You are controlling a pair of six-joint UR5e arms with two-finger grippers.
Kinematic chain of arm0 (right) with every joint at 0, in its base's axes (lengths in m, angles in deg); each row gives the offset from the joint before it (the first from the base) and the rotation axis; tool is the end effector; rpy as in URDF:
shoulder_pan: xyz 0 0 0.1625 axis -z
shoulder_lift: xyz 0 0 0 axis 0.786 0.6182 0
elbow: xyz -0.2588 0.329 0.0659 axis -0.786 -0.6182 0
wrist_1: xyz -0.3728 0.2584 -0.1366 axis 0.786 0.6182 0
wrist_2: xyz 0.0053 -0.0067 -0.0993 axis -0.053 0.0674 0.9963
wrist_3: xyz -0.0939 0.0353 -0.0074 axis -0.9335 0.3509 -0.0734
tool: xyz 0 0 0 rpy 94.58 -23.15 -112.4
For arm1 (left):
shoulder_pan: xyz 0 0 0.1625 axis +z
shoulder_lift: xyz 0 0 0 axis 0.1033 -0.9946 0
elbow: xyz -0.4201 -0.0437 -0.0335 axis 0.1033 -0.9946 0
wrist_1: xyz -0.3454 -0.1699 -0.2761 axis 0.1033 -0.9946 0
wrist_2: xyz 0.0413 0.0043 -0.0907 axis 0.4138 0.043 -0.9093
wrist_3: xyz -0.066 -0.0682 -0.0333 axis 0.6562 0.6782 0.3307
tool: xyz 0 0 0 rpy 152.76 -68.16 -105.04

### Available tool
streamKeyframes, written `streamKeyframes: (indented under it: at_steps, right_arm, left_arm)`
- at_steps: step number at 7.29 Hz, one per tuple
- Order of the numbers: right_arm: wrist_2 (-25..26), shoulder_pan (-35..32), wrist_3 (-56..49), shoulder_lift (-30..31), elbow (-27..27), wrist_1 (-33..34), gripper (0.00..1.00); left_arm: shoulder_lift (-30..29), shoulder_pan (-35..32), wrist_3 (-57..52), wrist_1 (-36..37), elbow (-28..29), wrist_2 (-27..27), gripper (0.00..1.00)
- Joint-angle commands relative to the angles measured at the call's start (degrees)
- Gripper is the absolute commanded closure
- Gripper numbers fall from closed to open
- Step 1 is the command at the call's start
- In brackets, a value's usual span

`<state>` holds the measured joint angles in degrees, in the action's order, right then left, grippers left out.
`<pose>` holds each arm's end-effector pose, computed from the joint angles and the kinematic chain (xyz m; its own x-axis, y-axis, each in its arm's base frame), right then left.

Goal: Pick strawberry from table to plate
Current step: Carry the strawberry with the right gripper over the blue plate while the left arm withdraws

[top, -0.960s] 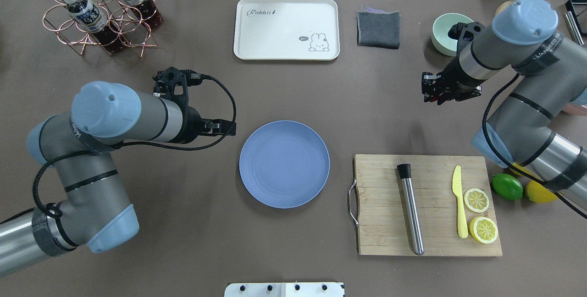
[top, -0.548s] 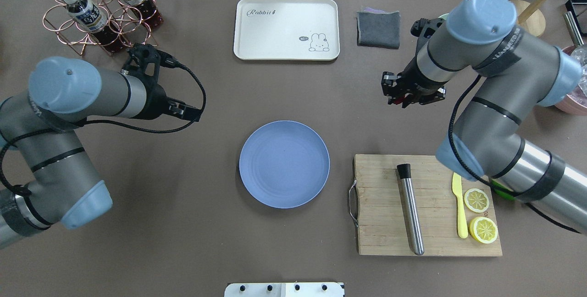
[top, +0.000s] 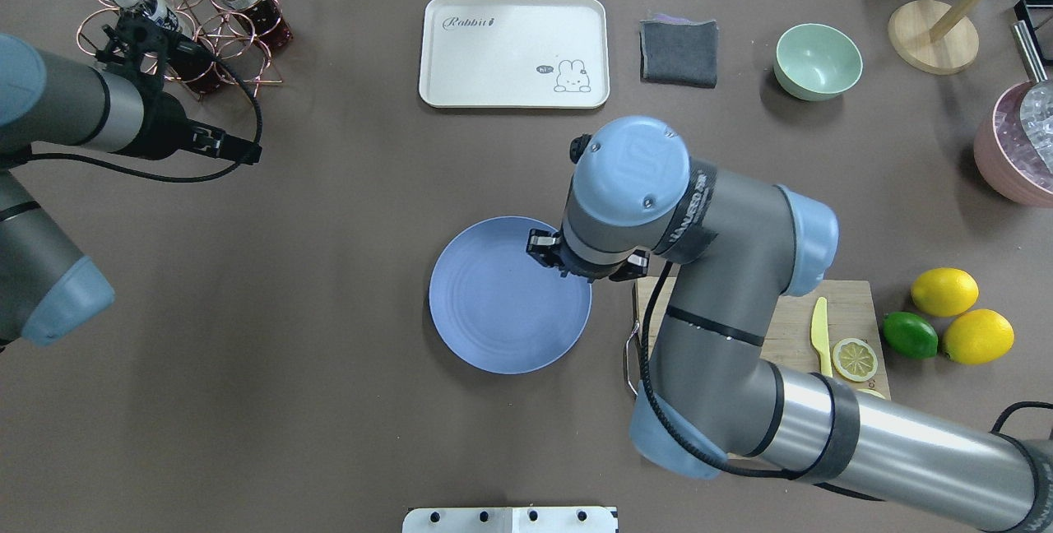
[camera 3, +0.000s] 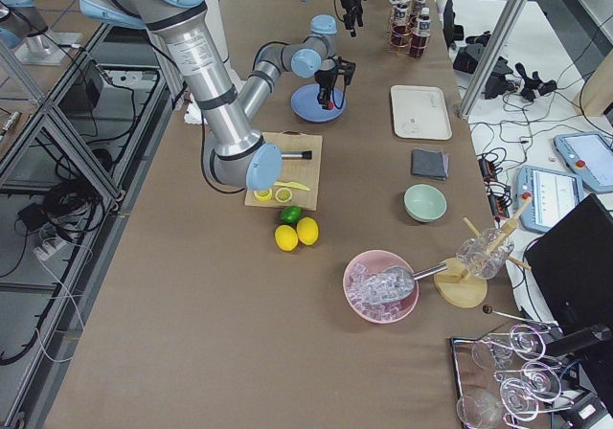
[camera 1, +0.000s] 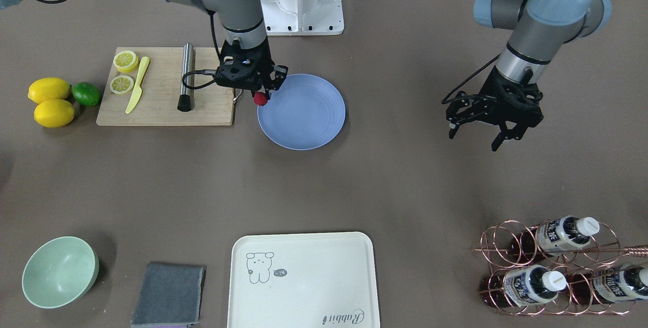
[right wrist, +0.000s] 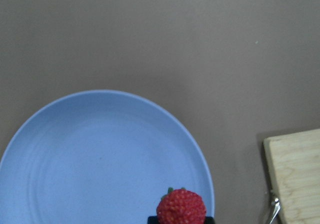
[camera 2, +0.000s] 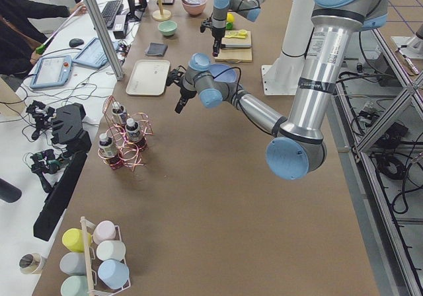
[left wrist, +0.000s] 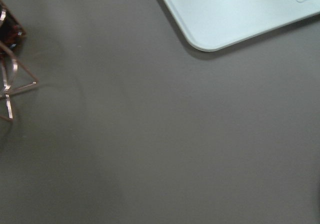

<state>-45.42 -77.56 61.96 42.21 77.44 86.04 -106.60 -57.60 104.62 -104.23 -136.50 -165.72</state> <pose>-0.5659 -0.3933 0.1315 0.6756 0.1878 0.7130 -0.1809 0.9797 -0.0866 0.3184 -0.5542 0.3563 0.6455 0.3111 -0.6976 0.0579 0.8908 0.4508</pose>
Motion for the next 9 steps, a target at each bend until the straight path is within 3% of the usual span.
streamKeyframes:
  at_steps: [1,4,8,9]
  right_arm:
    - [3.48,3.85,0.34,-4.73,-4.8,0.09,1.0]
    - [4.98,4.03,0.08,-5.55,-12.9,-8.78,1.0]
    - [5.15,4.91,-0.19,-5.9,-14.67,-8.88,1.0]
    - [5.07,5.17,-0.1,-5.9,-14.76,-8.88,0.94]
  left_arm:
    - [4.24,-6.49,-7.25,0.58,1.94,-8.27,0.02]
    - [9.33,-8.8,-11.15,0.23,3.35,-8.38,0.02]
    - [11.64,-11.61,-14.07,0.05,3.09,-8.47,0.02]
    - [11.64,-11.61,-14.07,0.05,3.09,-8.56,0.02]
